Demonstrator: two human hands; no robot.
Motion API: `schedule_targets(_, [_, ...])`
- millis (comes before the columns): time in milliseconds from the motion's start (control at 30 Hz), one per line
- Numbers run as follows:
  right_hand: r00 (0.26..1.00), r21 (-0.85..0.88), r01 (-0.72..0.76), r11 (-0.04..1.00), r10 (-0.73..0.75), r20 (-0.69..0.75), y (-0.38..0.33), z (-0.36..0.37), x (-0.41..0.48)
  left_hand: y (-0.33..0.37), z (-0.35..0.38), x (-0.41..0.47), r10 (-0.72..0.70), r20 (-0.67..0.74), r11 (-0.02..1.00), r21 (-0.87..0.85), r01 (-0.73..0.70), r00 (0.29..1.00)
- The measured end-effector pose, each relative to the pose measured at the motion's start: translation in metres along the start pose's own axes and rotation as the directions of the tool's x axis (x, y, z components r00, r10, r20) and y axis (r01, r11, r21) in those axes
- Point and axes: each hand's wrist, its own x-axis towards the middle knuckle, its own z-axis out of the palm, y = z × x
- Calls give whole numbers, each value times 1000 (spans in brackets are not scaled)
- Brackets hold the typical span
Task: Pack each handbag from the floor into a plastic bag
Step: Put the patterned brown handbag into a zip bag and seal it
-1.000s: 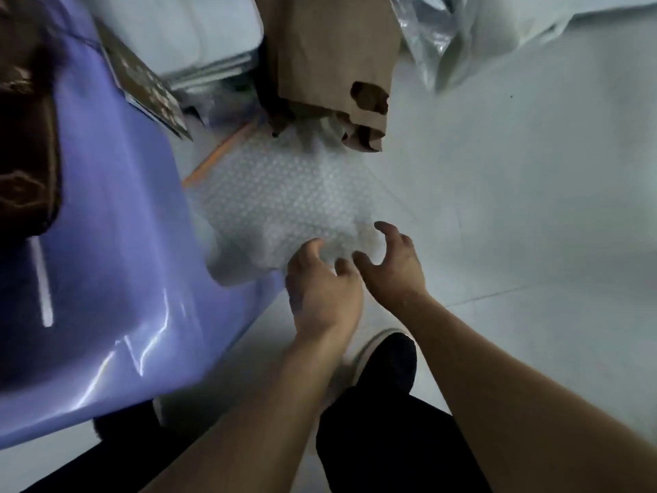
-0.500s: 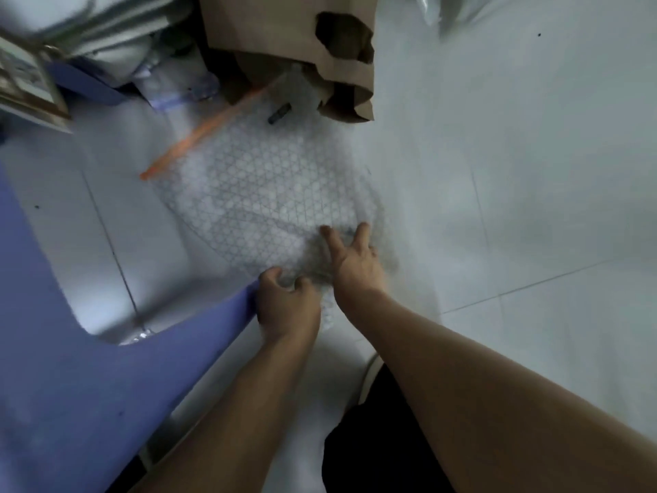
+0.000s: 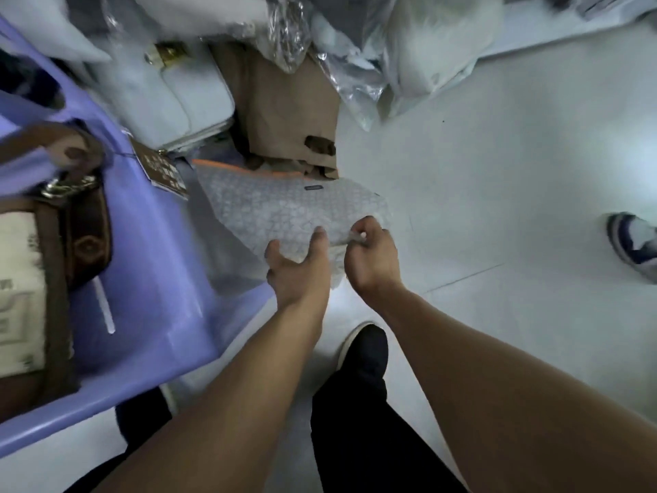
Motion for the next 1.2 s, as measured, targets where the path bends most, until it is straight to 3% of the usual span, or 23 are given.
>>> schedule_targets(133, [999,114,28,993,-25,-26,-40,-17,-42,45,-31,-46,80,-13,996,-43,-81,997])
schedule_targets(233, [998,150,65,986,-64,-14,-67,-17,-83,68,-63,-50,226,-33,974,-23,-227,974])
schedule_targets(367, [999,34,49,998,-50,19,-90,-17,-131,89,-106,-58,436,-36,898,83,-432,899])
schedule_targets(467, [981,-167,6,986,-38,-191,-99,-30,-152,98,-139,-67,578,-4,808,145,-571,816])
schedule_targets(500, [962,-132,-27,991,-10,-274,-102,-33,-160,99,-151,-64,623,11,773,139,-618,782])
schedule_targets(567, [940,105,-112,988,140,-311,-110,-34,-170,100,-176,-64,631,42,772,70,-632,775])
schedule_targets(667, [933,457,-278,845,351,-82,-123,-18,-186,97,-210,-63,570,8,821,-43,-569,822])
schedule_targets(733, [921,525,-338,781,389,15,-127,2,-192,92,-230,-60,561,-29,826,-42,-562,827])
schedule_targets(867, [890,586,-417,695,444,107,-135,32,-195,84,-269,-45,642,-82,767,73,-637,763])
schedule_targets(967, [904,484,-413,771,413,113,-139,56,-193,85,-303,-31,691,-61,702,293,-649,720])
schedule_targets(1067, [961,96,-278,956,276,36,-145,83,-192,87,-344,-24,800,-104,489,683,-542,591])
schedule_targets(1133, [977,-92,-205,974,210,41,-154,98,-193,86,-372,-18,852,-147,405,793,-455,502])
schedule_targets(1200, [987,-151,-129,980,141,72,-167,113,-195,82,-399,-5,853,-184,411,814,-411,489])
